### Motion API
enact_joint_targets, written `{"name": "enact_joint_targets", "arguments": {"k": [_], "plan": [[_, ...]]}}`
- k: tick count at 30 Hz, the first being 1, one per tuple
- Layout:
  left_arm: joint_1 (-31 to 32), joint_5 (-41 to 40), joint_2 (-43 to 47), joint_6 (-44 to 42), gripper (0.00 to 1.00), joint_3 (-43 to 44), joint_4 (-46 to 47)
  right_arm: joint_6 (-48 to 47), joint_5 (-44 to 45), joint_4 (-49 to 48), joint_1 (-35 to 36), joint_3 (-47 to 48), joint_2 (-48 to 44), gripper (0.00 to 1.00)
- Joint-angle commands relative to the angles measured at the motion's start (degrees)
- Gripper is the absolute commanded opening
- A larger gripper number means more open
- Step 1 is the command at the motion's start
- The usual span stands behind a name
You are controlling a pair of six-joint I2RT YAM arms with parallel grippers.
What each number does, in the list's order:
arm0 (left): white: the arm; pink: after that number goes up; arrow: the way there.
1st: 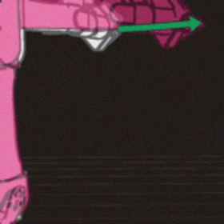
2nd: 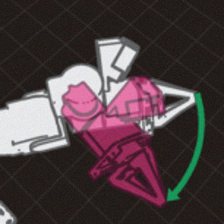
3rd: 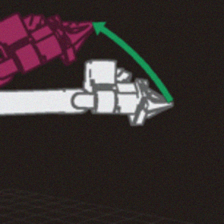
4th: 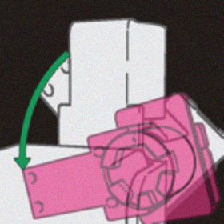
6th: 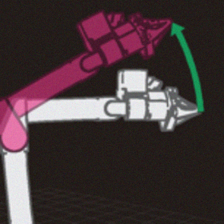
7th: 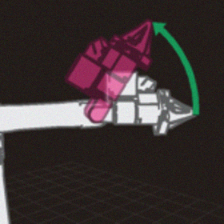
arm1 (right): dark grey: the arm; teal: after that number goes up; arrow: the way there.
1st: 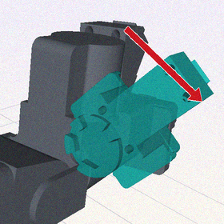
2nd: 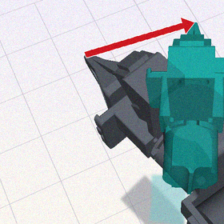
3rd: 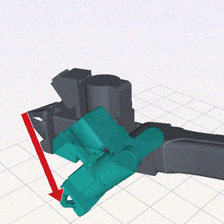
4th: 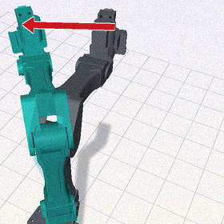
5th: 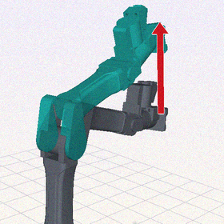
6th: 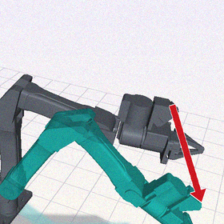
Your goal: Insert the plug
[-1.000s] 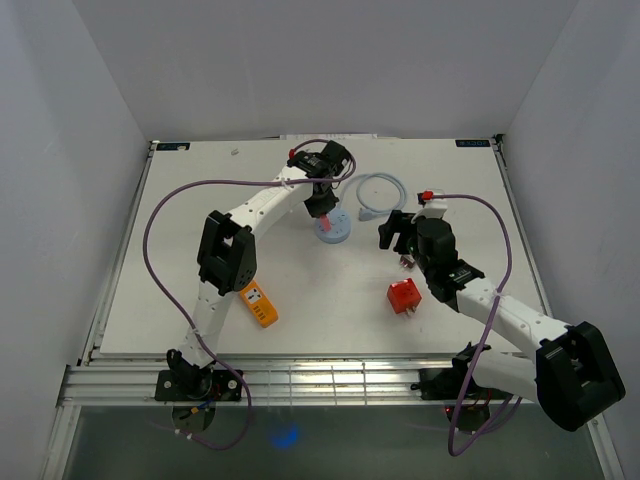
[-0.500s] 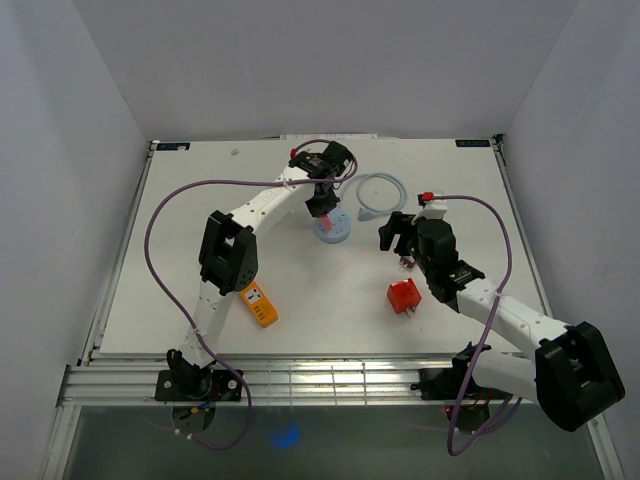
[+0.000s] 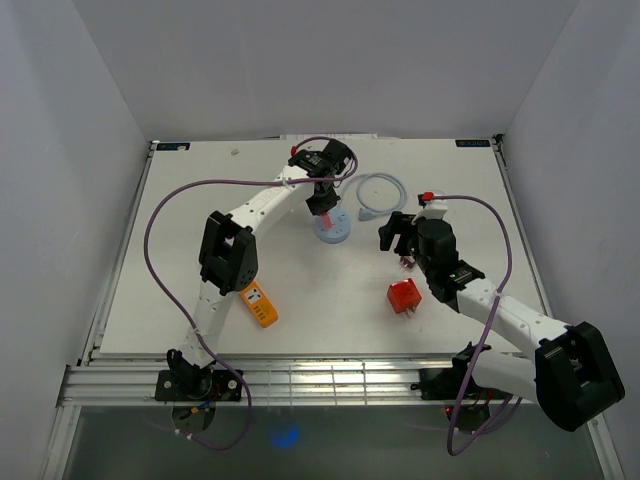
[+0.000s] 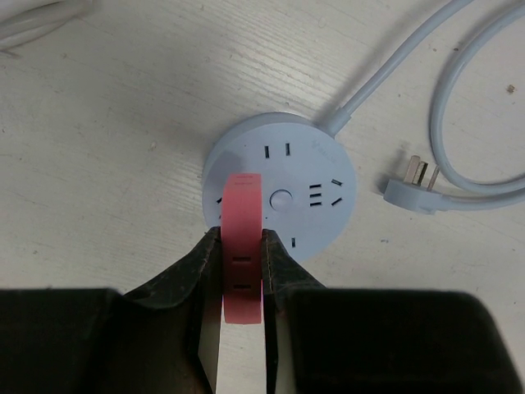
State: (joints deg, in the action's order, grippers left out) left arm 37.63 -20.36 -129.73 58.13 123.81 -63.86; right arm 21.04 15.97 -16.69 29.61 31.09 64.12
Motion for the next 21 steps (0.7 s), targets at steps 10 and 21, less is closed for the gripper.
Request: {"name": "enact_joint_targets", "arguments": {"k": [10, 21], "plan": [[0.3, -3.7, 2.3, -0.1, 0.0, 1.9, -0.6, 0.7, -0.7, -2.2, -0.5, 0.2, 0.2, 0.8], [0.3, -2.5, 0.6, -0.3, 0.0, 2.3, -0.6, 0.8, -1.3, -2.3, -0.7, 0.1, 0.3, 0.8]]}}
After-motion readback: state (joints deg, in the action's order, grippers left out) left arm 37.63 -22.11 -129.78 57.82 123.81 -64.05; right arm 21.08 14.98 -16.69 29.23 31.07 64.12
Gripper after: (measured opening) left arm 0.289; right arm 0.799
